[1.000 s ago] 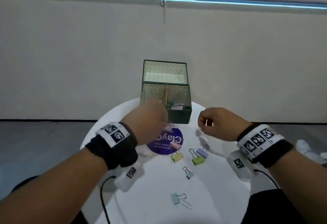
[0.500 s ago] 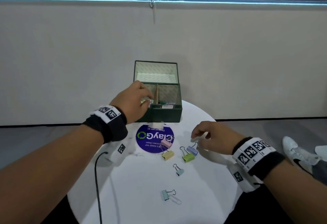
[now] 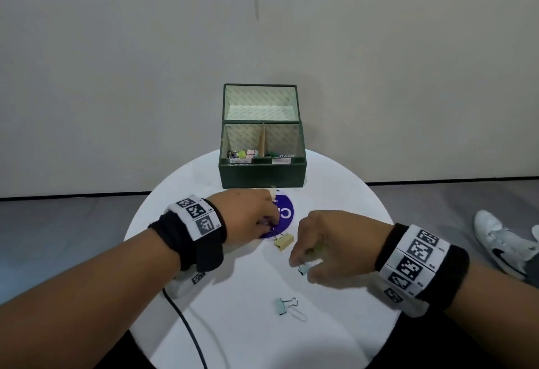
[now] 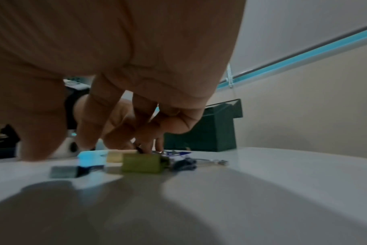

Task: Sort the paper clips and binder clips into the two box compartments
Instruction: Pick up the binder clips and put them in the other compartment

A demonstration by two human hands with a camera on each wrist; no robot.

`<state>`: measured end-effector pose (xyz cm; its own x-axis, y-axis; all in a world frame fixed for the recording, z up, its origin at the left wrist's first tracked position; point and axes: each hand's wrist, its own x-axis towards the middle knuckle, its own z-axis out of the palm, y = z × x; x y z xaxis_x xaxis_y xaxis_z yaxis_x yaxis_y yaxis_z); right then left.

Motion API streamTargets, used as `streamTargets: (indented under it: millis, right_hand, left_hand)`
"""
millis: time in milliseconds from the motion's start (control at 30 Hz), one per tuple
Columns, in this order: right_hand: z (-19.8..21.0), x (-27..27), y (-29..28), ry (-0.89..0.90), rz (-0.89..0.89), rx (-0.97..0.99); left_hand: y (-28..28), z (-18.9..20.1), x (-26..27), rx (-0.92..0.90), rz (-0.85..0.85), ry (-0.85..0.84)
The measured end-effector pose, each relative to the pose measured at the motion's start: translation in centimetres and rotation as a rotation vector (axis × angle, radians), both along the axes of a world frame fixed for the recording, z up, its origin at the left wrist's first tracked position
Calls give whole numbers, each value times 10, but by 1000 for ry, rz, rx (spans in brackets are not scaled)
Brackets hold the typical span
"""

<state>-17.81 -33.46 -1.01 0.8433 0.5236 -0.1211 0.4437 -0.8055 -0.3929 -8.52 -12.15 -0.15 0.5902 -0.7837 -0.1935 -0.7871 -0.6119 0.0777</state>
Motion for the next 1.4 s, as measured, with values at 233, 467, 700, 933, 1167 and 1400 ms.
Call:
streamTargets:
  millis: [233,467,700,933,1167,1400]
  right_hand:
    - [0,-9,13,-65,49,-70]
    - [14,-1,5,117,-312,578]
    - [21,-23,32,258,-59,147]
    - [18,-27,54,167,-44,-46]
    - [13,-37,57,19,84,-193]
    - [9,-37,63,28,200,-209]
  left_hand:
    - [3,0,-10,-94,170,-26]
    - [-2,-2,-19,-86,78,7]
    - [-1,-4,-20,14,75,69]
    - [2,2,-19,-20,158,28]
    - [4,1,-15,-60,219,-18]
    - [4,-1,-12,-74,234,-37]
